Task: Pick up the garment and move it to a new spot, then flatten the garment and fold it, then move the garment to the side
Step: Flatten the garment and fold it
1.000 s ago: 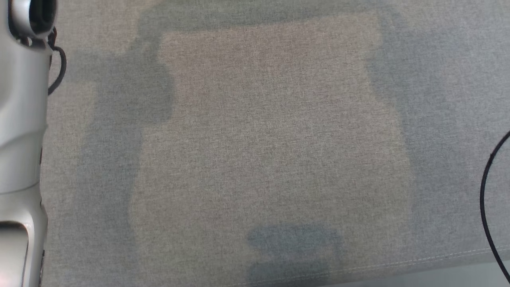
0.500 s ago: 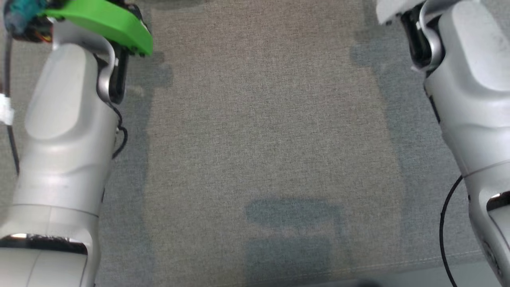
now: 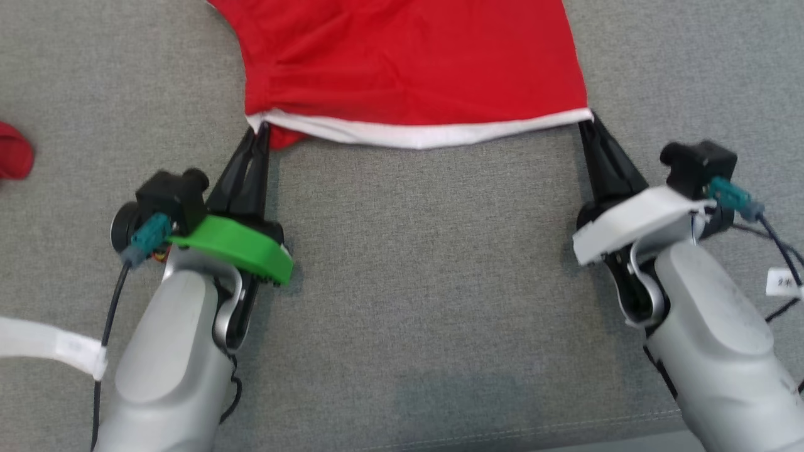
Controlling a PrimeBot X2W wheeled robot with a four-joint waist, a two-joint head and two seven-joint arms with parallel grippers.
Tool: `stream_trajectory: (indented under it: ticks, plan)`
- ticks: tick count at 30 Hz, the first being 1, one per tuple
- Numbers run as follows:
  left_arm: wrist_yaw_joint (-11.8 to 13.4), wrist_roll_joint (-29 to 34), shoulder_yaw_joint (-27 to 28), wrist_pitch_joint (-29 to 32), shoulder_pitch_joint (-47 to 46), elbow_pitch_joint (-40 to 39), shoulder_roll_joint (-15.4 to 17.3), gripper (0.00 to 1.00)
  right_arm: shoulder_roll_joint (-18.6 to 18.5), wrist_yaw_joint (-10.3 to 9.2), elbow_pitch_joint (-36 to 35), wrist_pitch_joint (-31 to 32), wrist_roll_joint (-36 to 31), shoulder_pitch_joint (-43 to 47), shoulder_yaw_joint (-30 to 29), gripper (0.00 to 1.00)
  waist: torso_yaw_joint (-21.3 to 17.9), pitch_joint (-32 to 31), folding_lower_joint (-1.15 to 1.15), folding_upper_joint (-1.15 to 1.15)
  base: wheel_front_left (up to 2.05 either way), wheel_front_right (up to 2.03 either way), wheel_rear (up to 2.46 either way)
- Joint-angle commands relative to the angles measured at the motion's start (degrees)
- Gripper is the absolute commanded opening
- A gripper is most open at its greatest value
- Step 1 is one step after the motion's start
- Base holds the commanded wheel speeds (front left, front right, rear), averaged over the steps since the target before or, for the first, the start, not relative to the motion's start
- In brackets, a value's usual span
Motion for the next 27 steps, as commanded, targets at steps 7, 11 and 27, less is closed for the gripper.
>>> stream_trajectory:
  ticks: [7,11,27]
  plan:
    - [-0.07,3.15,0.7,-0.17,16.42,-12.26,3.75,0.0,-0.16,-0.01,-11.86,-0.16,-1.68,18.77,-3.69,0.0,-1.74,-5.86,0.0,0.0,0.0,0.0,0.0]
    - [0.71,3.59,1.72,-0.17,24.37,-17.59,5.42,0.0,0.67,-0.01,-17.59,-0.16,-3.12,27.79,-6.88,0.0,-2.22,-7.94,0.0,0.0,0.0,0.0,0.0]
    - [6.74,1.09,1.86,7.46,42.22,-35.93,6.64,0.0,2.7,-0.05,-32.97,5.88,-8.08,45.76,-13.88,0.0,-1.83,-11.24,0.0,0.0,0.0,0.0,0.0]
